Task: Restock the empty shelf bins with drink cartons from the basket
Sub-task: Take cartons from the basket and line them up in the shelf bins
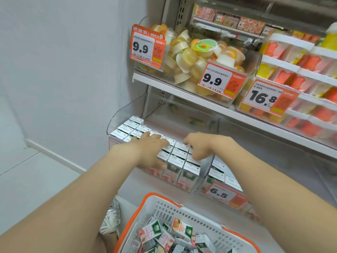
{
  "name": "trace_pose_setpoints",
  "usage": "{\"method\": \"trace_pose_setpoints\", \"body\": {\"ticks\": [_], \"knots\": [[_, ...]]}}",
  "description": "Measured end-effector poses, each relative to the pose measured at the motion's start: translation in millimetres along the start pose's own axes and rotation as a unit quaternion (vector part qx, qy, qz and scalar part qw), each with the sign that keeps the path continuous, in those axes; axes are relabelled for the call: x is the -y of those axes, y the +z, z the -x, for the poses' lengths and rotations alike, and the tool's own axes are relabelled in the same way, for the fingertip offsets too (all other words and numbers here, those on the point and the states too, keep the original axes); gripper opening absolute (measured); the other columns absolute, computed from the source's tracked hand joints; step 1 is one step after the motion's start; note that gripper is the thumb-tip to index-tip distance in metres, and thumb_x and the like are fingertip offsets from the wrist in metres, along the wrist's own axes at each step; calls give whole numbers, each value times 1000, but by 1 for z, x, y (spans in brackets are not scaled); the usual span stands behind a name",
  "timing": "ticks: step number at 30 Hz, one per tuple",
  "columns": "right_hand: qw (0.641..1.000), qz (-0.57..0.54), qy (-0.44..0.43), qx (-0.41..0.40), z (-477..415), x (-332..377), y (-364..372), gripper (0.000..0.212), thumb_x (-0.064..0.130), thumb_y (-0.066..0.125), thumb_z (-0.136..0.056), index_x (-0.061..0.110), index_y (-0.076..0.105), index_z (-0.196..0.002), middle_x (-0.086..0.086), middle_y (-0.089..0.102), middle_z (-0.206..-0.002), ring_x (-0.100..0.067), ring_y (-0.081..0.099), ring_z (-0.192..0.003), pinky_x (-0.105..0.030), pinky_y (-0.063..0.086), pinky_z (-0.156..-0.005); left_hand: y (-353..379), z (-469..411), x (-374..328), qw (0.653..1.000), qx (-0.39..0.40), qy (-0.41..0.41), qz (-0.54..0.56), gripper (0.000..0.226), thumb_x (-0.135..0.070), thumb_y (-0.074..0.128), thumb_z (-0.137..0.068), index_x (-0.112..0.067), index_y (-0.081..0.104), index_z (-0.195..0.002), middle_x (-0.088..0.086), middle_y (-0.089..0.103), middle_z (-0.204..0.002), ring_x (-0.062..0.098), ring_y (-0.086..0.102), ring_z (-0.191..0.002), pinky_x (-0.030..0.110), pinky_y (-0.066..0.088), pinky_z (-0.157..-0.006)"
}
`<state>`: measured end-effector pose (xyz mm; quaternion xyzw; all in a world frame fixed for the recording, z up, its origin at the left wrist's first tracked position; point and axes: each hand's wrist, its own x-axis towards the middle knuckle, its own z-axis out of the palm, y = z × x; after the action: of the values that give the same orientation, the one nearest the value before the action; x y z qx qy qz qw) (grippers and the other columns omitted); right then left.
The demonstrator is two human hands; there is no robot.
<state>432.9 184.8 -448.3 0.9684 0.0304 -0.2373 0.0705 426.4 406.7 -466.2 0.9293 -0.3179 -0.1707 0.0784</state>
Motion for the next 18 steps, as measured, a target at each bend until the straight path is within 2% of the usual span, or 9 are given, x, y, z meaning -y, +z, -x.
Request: {"method": "trace_pose_setpoints", "body": {"ticks": [1,3,5,7,10,12,13,15,18], "knots": [[1000,7,-2,0,-3,1,1,57,13,49,-65,3,59,-121,-12,68,-103,-34,67,-89,-46,60,-72,2,-3,0,1000,-6,-3,-6,71,-47,66,-98,-35,30,-159,-1,22,-169,32,12,-157,57,22,-120],[999,23,0,30,-8,3,-1,56,11,52,-71,7,56,-126,-13,66,-117,-35,69,-104,-51,62,-85,4,-9,3,1000,-19,-13,-16,62,-40,67,-100,-37,35,-154,-2,37,-158,30,29,-144,53,33,-108],[998,23,-2,56,-6,5,-7,48,10,57,-77,6,55,-126,-13,65,-117,-34,71,-99,-50,64,-83,5,-12,5,999,-28,-19,-27,59,-38,68,-99,-39,37,-150,-3,41,-152,29,35,-137,53,36,-104],[999,8,-4,50,-5,2,-13,60,12,65,-77,5,53,-135,-11,65,-122,-30,72,-95,-48,65,-79,5,-13,7,998,-31,-17,-42,58,-40,67,-100,-40,37,-149,-4,42,-151,29,36,-136,55,37,-106],[998,0,-9,54,0,-1,-14,52,8,63,-76,2,58,-128,-12,69,-105,-25,69,-80,-42,61,-63,4,-12,7,998,-33,-16,-43,58,-42,67,-100,-40,37,-150,-4,42,-151,28,37,-135,52,38,-104],[999,0,1,51,4,3,-9,26,3,57,-76,5,59,-102,-12,58,-83,-24,49,-63,-35,40,-52,3,-10,6,998,-39,-19,-46,60,-43,68,-98,-36,39,-150,-1,45,-148,28,40,-133,50,42,-103],[1000,-7,4,19,5,4,-6,20,1,54,-77,7,56,-96,-10,52,-78,-24,43,-61,-35,34,-52,2,-9,5,998,-44,-23,-49,61,-44,69,-97,-33,40,-150,1,46,-146,29,41,-132,50,44,-104],[996,-27,0,-86,13,4,-2,23,0,50,-78,2,58,-100,-8,58,-83,-29,55,-67,-36,41,-52,0,-3,-2,996,-63,-25,-52,64,-44,71,-96,-29,42,-150,5,48,-142,32,43,-131,50,44,-105],[954,-60,-35,-291,43,11,12,43,5,50,-84,11,65,-123,-11,69,-112,-32,66,-102,-43,59,-79,0,12,-23,993,-116,-5,-39,56,-39,72,-95,-26,46,-143,6,47,-136,33,41,-130,45,42,-102]]}}
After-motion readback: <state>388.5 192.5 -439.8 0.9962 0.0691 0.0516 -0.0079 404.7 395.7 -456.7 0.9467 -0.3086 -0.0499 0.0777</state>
